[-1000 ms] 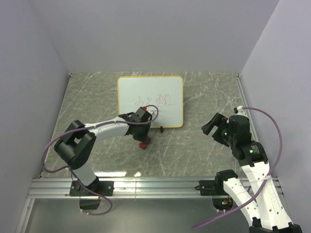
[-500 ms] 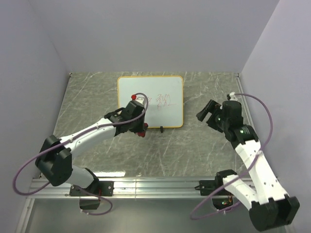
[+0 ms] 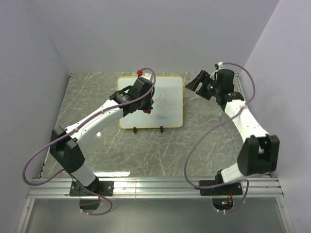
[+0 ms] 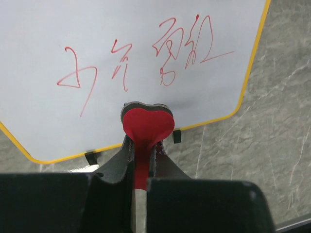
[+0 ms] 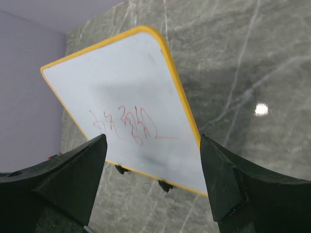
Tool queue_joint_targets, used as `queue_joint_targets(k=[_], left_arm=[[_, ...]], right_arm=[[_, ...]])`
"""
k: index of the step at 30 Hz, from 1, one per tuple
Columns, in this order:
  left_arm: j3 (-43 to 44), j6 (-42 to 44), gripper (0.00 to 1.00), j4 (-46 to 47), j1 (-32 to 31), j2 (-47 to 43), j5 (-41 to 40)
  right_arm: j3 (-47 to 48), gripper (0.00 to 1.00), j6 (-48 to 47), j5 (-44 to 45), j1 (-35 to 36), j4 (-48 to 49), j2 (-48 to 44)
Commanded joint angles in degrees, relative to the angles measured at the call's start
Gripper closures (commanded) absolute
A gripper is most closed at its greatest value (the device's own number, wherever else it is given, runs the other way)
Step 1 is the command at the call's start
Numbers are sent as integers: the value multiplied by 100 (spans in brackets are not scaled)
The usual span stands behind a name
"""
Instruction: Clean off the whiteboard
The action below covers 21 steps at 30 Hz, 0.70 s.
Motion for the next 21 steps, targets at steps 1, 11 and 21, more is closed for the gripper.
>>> queue_joint_targets(k=[1, 11, 21], left_arm=[[384, 209, 100, -313, -27, 72, -182], [-116, 104, 100, -373, -36, -315, 231], [700, -37, 100, -788, -27, 378, -165]], right_arm=[[524, 17, -131, -1007, -152, 814, 527], [2001, 18, -210, -1650, -222, 957, 2188], [2072, 18, -307, -2045, -214, 1272, 2813]])
